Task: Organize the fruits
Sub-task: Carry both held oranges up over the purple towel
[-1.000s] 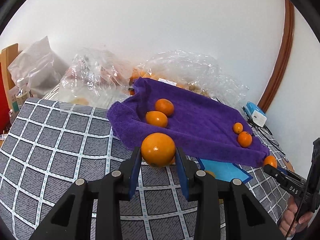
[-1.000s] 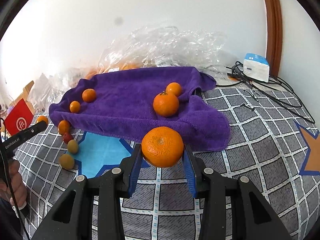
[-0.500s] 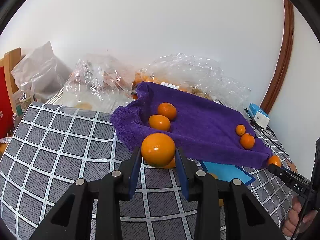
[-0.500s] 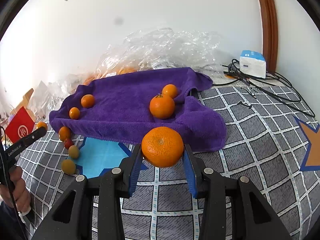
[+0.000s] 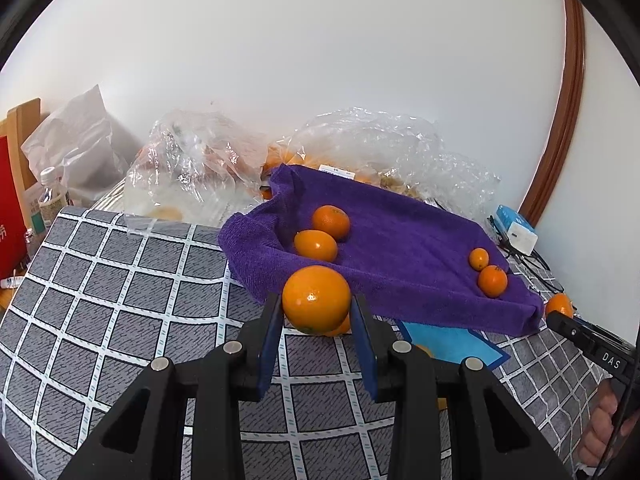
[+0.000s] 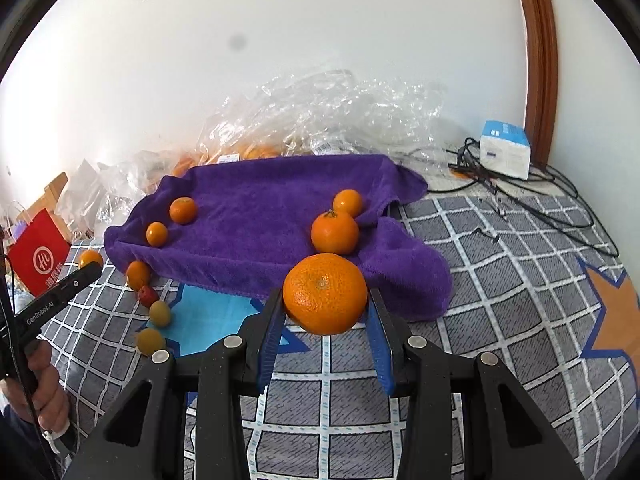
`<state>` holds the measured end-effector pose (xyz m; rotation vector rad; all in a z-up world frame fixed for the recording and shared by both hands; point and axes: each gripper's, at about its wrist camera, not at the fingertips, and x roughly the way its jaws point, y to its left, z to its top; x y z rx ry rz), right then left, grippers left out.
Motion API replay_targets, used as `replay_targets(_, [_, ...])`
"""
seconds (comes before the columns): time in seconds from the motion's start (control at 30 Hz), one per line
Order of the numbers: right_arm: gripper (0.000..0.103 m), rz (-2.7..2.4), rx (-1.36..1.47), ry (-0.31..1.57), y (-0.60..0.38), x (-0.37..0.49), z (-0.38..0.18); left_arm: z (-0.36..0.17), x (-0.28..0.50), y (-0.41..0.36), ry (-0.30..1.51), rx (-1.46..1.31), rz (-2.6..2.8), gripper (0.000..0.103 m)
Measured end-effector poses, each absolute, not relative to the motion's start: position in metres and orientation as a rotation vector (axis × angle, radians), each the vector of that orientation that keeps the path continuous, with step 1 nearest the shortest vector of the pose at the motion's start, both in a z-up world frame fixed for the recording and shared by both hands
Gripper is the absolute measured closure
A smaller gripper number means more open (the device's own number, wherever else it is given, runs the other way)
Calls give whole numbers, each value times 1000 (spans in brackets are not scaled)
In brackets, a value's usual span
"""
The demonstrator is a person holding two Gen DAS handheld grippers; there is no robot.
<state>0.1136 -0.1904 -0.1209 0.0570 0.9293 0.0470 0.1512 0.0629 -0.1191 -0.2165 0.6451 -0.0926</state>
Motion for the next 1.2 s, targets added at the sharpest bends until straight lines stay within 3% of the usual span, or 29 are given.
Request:
replay_targets(0.5, [63,42,54,906,-191,136,-106,-117,152,75,624,-237,-46,71])
replay_targets(1.2, [63,81,50,962,-167,171,-133,-115,150,88,614,-287,-27,71])
